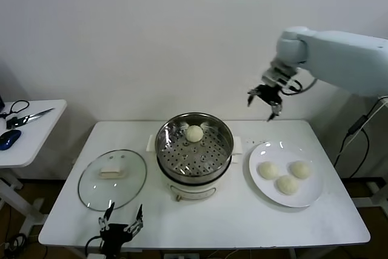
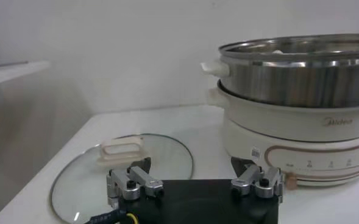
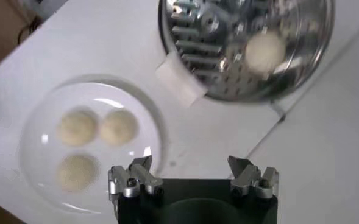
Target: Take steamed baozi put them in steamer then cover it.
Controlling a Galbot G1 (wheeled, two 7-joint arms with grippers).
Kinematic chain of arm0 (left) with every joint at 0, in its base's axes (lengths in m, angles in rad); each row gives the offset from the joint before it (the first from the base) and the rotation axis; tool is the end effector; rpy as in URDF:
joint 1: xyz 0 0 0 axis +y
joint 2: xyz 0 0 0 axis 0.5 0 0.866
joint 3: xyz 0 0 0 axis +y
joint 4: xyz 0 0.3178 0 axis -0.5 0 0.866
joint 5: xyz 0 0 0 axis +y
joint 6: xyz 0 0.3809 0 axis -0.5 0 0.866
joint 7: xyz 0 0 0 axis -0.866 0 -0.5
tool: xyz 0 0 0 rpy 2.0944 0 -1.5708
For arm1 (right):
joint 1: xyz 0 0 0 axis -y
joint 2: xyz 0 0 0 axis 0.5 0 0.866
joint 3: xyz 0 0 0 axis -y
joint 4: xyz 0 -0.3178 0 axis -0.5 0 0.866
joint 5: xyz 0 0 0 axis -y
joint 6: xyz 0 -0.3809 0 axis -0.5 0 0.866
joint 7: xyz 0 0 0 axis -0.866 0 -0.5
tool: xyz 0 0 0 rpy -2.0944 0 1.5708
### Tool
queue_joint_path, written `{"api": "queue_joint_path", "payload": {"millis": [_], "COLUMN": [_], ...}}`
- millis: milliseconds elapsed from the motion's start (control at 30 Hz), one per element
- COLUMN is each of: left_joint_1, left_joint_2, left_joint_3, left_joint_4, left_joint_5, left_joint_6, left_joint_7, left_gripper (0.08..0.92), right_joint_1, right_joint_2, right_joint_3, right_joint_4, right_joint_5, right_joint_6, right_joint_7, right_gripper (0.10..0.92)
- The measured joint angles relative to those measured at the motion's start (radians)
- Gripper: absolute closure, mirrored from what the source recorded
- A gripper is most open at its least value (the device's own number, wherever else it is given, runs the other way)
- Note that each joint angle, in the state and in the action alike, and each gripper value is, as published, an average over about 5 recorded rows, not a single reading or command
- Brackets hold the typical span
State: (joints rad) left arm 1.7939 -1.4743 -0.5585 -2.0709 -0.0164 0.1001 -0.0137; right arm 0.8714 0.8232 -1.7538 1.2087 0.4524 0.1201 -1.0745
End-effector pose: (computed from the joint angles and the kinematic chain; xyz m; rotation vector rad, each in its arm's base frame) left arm 0.1546 0.0246 -0.3248 -0.0118 -2.7947 -0.1220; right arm 0.5641 -0.1091 -0.0415 1.4997 -1.1940 1.5775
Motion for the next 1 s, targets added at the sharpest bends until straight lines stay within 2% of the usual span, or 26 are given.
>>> {"api": "queue_joint_path", "payload": {"millis": [433,1000], "left_joint_1": [0.001,0.013], "left_joint_2": [-0.003,-0.012], "left_joint_3": [-0.009,-0.018], "left_joint_4": [-0.006,-0.005], "left_joint_5": [-0.002,0.005], "left_joint_6": [0.001,-0.006], "left_joint_7": [0.001,0.000], "left_gripper": [0.177,0.177], "right_joint_1": [-0.283,-0.594], "right_joint_2": [-0.091,-0.024], "right_joint_3": [0.157,0.403], "right_joint_4": [0.004,-0.127], "right_joint_5": [-0.037,-0.140], "right_joint_6": [-0.226,-0.320], "right_joint_7": [0.100,0.179], "right_gripper": [0.203,0.204]}}
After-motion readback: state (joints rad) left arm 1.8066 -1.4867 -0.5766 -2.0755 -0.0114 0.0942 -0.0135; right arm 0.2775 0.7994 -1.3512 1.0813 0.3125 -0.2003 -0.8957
